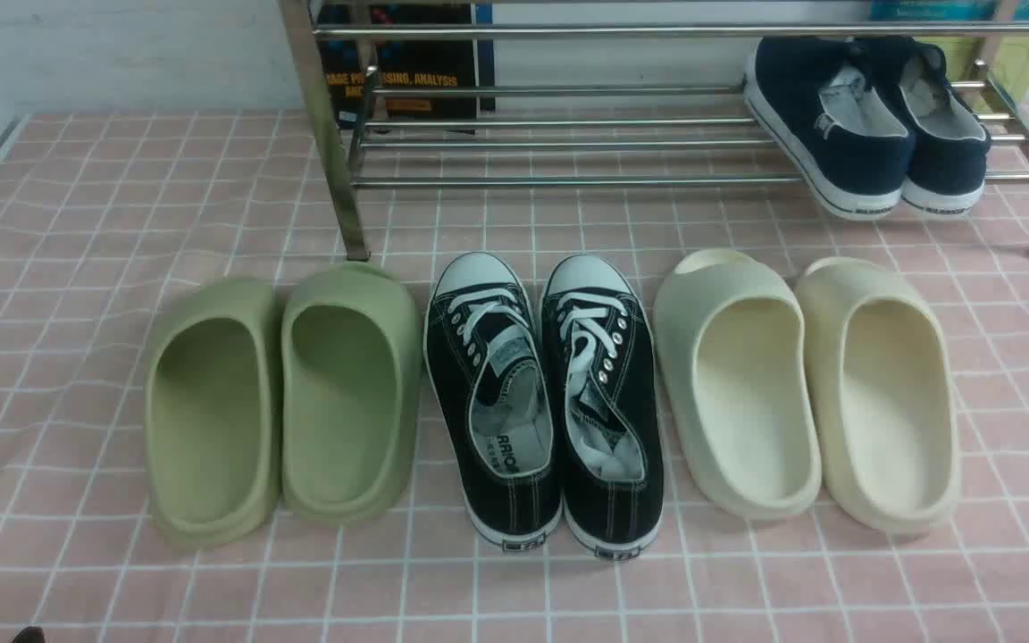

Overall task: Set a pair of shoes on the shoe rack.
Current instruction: Use the left arm to grab the shoe closest to it

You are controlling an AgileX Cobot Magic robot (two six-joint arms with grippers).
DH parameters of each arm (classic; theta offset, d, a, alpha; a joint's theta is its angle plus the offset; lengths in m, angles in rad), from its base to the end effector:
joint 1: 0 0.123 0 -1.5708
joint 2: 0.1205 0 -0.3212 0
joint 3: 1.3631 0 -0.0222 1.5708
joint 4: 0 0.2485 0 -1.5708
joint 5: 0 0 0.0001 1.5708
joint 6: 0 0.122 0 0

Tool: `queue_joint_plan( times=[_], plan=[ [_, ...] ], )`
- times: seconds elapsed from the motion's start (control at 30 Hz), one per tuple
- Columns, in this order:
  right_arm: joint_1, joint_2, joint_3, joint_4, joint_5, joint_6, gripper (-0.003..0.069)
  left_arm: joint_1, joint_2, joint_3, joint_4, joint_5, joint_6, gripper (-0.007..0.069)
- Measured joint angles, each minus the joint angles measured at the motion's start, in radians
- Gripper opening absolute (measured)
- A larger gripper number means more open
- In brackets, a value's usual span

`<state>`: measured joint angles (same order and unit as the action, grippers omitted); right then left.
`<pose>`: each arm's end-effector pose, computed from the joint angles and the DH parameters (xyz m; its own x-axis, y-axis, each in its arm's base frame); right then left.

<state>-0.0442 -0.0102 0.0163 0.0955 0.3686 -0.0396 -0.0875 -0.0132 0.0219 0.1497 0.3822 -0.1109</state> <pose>0.0437 0.0023 0.1661 -0.2809 0.0619 -0.9577 0.0252 0.9980 0.0572 0.0434 0.0030 0.1629 -0.2931 0.0539 -0.9545 0.0426 0.9982 0.0433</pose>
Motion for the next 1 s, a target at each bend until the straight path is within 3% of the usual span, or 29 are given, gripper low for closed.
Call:
queue_joint_plan(
  times=[1.0],
  plan=[
    [0.0, 0.0, 0.0, 0.0, 0.0, 0.0, 0.0136, 0.0, 0.0, 0.0, 0.058, 0.0, -0.001, 0.024]
  ],
)
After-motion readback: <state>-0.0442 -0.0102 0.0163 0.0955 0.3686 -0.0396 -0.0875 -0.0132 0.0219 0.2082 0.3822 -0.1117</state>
